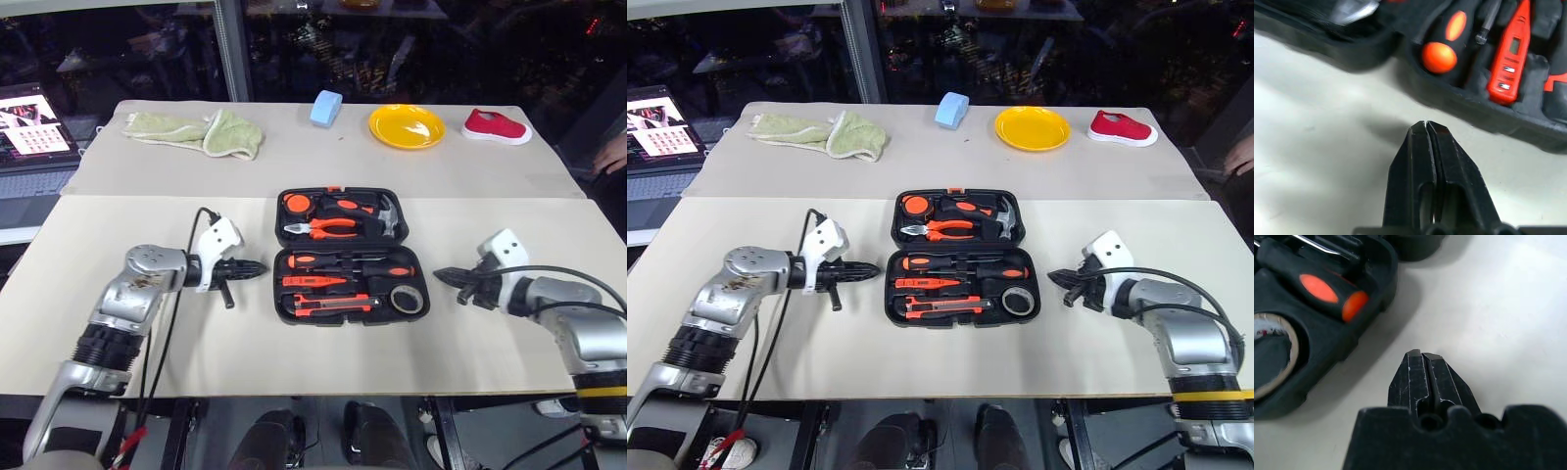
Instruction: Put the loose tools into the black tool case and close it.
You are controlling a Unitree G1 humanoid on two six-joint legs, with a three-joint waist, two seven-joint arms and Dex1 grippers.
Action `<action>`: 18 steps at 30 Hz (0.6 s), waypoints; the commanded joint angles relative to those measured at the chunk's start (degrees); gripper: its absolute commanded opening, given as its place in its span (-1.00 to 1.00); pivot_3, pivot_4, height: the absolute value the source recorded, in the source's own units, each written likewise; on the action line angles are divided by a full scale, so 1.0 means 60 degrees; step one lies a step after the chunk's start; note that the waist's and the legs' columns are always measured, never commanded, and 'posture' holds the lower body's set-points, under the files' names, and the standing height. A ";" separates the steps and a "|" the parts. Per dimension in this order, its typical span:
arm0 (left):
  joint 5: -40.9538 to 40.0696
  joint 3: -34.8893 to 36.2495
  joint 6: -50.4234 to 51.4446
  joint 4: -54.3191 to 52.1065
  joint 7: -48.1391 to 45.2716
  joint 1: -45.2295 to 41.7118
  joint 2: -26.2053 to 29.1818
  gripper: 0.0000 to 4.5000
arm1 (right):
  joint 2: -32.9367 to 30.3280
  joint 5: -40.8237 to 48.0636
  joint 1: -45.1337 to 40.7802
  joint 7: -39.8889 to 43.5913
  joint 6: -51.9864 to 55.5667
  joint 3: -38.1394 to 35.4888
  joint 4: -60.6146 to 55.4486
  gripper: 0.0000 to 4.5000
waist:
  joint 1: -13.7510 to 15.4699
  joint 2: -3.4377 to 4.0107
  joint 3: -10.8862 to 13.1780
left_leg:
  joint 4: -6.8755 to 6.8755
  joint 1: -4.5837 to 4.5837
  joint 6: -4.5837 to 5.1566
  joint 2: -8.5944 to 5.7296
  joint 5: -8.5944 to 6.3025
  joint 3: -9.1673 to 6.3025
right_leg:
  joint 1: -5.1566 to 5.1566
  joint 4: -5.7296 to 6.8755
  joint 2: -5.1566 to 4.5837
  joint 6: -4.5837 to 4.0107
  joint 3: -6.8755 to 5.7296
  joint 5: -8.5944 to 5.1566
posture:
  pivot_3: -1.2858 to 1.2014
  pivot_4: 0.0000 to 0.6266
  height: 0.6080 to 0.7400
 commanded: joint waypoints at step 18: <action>-0.0107 -0.0502 0.0198 -0.2346 -0.1130 0.1082 0.0229 -0.97 | -0.0377 -0.0254 0.1126 0.0969 -0.0356 0.0462 -0.2119 -1.00 | 0.0058 0.0001 -0.0001 | -0.0010 -0.0002 0.0002 -0.0001 -0.0003 -0.0007 | -0.0002 -0.0009 0.0000 0.0000 -0.0005 0.0000 | 0.03 -0.52 0.88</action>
